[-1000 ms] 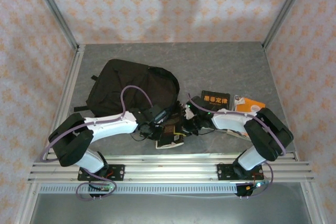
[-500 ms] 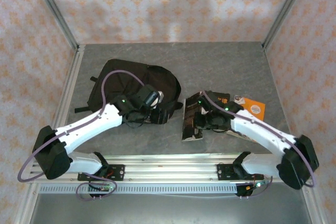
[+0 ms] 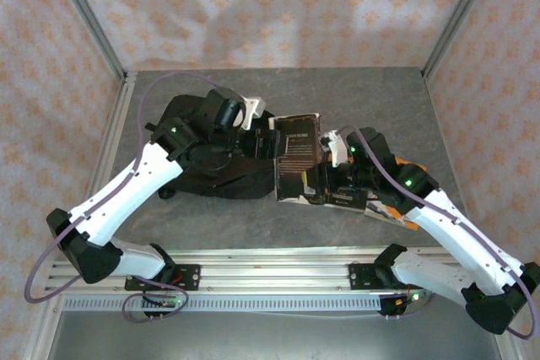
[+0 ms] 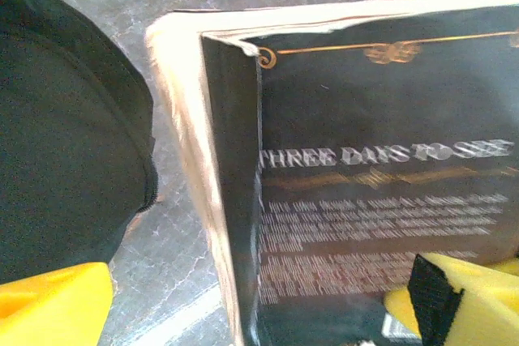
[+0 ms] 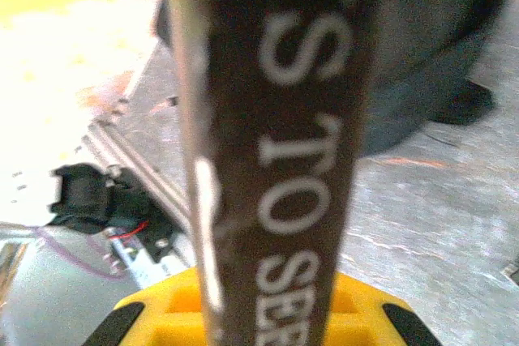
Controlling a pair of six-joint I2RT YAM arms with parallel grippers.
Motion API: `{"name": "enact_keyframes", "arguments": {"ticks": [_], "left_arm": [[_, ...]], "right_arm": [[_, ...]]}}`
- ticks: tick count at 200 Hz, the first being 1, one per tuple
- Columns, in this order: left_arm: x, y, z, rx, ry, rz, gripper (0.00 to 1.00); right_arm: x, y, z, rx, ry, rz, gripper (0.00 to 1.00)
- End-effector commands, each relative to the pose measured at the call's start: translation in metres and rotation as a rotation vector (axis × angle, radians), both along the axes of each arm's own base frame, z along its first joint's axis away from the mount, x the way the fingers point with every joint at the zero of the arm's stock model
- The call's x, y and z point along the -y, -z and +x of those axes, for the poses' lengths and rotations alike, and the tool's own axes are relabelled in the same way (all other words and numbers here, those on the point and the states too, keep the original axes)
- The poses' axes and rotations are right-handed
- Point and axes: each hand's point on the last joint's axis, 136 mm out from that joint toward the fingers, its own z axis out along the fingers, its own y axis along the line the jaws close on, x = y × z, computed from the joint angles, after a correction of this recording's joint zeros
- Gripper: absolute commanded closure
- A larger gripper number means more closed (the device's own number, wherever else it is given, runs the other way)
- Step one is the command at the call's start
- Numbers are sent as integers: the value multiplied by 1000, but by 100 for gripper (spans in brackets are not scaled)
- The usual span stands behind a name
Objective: Pack the student bag
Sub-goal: Rotate the book.
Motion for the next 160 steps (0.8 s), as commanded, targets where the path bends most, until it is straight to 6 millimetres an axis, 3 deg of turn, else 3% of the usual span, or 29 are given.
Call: {"name": "enact_keyframes", "arguments": {"ticks": [1, 33, 85, 118, 160], "left_arm": [[-4, 0, -5, 0, 70, -19, 2], [-14, -22, -5, 90, 96, -100, 0], [5, -47, -27, 151, 249, -267, 4], [12, -78, -32, 234, 270, -422, 4], [12, -103, -40, 309, 284, -549, 1]], "right_arm": [[-21, -68, -15, 157, -171, 192, 100], [-26, -87, -23, 160, -222, 250, 100], [-31, -117, -35, 170, -307, 379, 100], [-27, -138, -35, 212, -296, 463, 100], [-26, -139, -36, 194, -314, 469, 100]]}}
